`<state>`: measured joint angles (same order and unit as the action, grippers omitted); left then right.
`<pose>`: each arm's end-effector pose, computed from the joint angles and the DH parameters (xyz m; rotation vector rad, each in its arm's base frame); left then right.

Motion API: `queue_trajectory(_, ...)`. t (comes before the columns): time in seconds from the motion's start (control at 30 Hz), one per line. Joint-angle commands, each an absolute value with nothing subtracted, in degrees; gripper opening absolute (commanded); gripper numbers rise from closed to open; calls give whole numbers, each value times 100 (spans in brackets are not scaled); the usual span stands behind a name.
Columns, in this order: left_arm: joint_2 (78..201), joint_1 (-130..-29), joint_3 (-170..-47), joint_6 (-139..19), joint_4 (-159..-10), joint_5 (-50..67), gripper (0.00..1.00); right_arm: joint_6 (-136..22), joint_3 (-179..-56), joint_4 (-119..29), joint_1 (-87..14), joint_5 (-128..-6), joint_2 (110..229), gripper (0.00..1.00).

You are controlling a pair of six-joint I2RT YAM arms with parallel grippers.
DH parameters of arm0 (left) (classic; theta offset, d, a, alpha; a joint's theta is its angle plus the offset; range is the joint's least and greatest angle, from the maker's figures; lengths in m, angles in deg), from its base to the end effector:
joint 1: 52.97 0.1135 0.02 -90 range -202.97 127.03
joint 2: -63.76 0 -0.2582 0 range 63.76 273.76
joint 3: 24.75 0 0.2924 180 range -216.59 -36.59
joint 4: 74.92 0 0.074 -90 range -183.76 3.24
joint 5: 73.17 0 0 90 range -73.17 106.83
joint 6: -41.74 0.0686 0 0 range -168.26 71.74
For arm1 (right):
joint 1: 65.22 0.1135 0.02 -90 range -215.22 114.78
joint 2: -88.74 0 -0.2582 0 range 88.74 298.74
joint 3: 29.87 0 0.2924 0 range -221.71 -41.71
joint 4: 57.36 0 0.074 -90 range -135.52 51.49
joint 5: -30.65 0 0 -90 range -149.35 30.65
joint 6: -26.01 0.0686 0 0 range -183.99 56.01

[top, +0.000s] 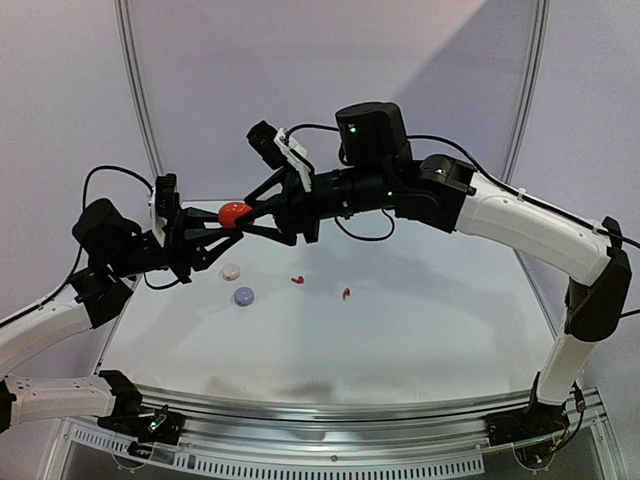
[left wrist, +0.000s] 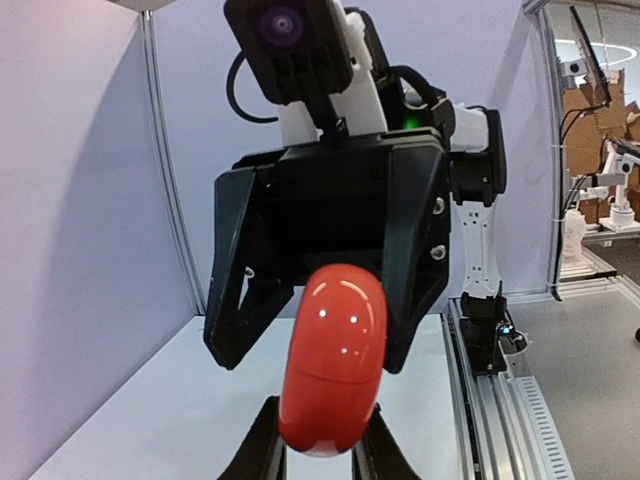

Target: Insert the wireless bluetooth earbuds into the charging case

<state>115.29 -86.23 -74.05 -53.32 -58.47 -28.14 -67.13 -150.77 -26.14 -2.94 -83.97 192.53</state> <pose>0.1995 -0.1888 0.3344 0.9943 1.1001 -1.0640 0.2041 0.4499 0.4170 -1.3084 1.4345 1.0998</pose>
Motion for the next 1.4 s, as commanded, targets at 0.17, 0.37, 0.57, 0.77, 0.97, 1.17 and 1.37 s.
queue_trajectory(0.17, 11418, -8689, -7364, -4066, -6440, -3054, 0, -6801, -15648, -2247, -270, -7833, 19482, 52)
queue_trajectory(0.37, 11358, -8690, -7317, -3930, -6470, -2997, 0, -6803, -15665, -2199, -267, -7851, 19515, 52)
queue_trajectory(0.57, 11333, -8690, -7275, -4233, -6395, -2894, 0, -6758, -15682, -2162, -268, -7913, 19579, 53)
queue_trajectory(0.77, 11346, -8672, -6938, -5492, -6162, -2449, 0, -6476, -15847, -2511, -272, -8155, 19542, 64)
queue_trajectory(0.97, 11303, -8648, -6808, -5784, -6097, -2221, 0, -5794, -16057, -3020, -348, -8068, 19494, 73)
queue_trajectory(1.17, 11223, -8555, -6623, -5996, -6058, -1815, 0, -4507, -15943, -2756, -855, -6100, 19275, 70)
queue_trajectory(1.37, 11117, -8458, -6523, -6027, -6063, -1649, 0, -3810, -15989, -494, -1208, -3230, 19751, 62)
